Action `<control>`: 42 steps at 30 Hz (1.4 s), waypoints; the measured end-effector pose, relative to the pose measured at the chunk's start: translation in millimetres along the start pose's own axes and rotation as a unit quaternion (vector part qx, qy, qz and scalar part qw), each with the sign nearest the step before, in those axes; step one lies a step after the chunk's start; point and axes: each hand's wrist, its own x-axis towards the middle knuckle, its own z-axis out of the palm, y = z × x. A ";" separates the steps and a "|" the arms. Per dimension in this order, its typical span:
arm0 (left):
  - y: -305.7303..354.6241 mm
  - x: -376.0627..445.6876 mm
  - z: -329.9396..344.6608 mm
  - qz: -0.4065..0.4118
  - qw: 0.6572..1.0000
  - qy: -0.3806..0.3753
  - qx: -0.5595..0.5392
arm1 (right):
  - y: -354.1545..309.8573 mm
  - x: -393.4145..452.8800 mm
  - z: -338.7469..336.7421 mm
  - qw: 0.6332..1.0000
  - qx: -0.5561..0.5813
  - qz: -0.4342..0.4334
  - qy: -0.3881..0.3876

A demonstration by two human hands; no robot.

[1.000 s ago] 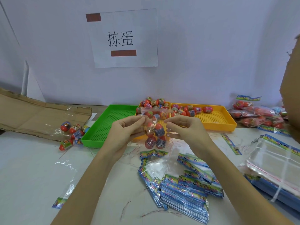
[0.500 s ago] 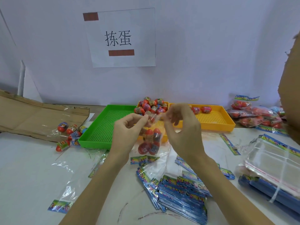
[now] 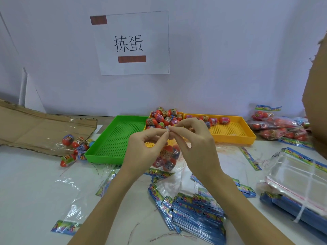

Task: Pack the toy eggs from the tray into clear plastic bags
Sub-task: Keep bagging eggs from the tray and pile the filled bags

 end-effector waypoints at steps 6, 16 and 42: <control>2.4 -2.1 1.4 0.050 0.998 0.016 0.045 | 4.0 4.2 -4.1 0.998 0.025 -0.037 -0.047; -0.2 -0.6 -3.8 0.155 0.977 -0.003 0.144 | 11.5 9.0 -7.2 0.995 0.055 -0.057 -0.059; -5.4 9.2 -19.9 -0.050 0.988 0.137 -0.055 | 79.7 17.0 -46.7 0.963 -0.038 0.264 0.044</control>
